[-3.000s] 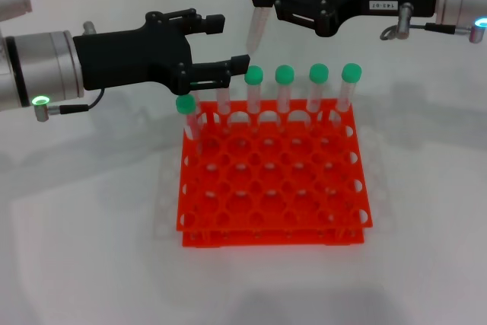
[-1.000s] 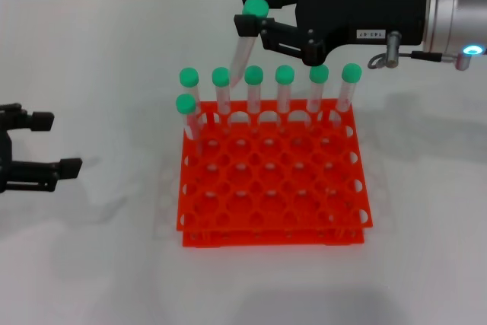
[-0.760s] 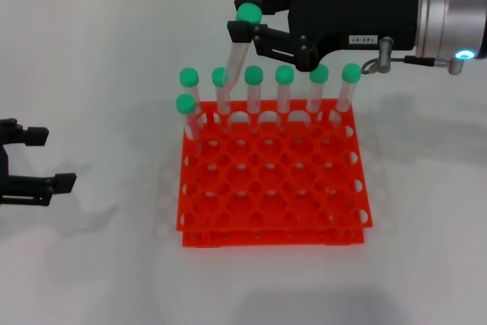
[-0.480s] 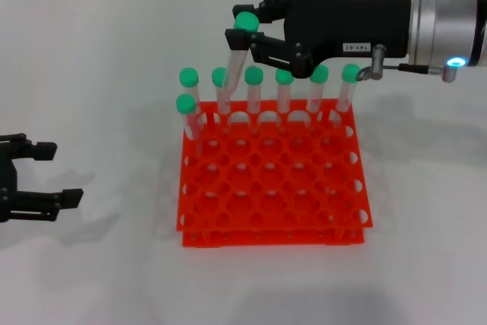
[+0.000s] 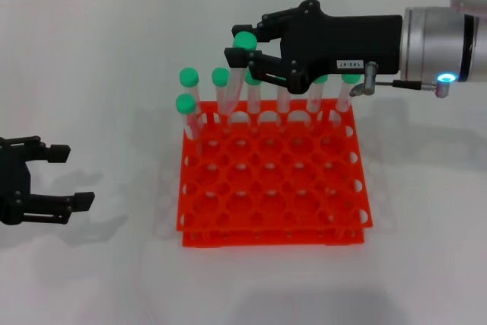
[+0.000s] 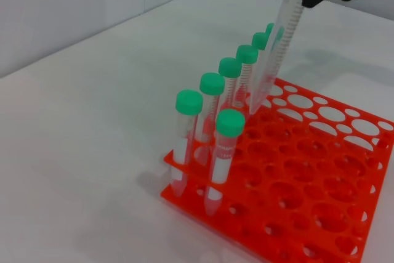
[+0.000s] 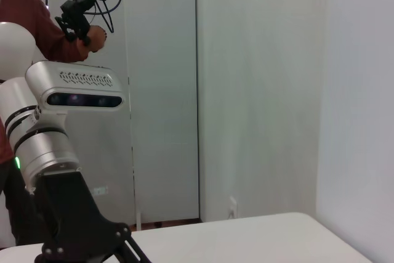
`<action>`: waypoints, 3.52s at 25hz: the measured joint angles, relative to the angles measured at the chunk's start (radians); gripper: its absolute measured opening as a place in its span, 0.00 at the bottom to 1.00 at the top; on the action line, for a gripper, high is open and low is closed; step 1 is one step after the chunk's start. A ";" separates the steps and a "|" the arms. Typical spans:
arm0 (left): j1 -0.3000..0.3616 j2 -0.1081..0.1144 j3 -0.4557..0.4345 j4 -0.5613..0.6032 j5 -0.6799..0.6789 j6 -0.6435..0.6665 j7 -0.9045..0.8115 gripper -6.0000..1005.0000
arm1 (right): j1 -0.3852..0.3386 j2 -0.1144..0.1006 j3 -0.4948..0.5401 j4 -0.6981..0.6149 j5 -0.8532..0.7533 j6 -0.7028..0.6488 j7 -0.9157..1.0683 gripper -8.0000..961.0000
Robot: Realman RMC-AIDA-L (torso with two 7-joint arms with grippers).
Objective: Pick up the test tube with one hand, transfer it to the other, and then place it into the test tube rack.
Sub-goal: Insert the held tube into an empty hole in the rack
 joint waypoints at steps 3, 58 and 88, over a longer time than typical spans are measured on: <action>-0.001 -0.003 0.000 -0.006 0.001 -0.003 0.012 0.88 | 0.000 0.000 -0.022 0.010 0.008 0.015 -0.002 0.28; -0.048 -0.018 0.027 -0.079 0.039 -0.040 0.051 0.88 | 0.050 0.003 -0.144 0.127 0.038 0.164 -0.025 0.28; -0.048 -0.019 0.032 -0.102 0.034 -0.042 0.065 0.88 | 0.092 0.004 -0.181 0.159 0.038 0.169 -0.025 0.28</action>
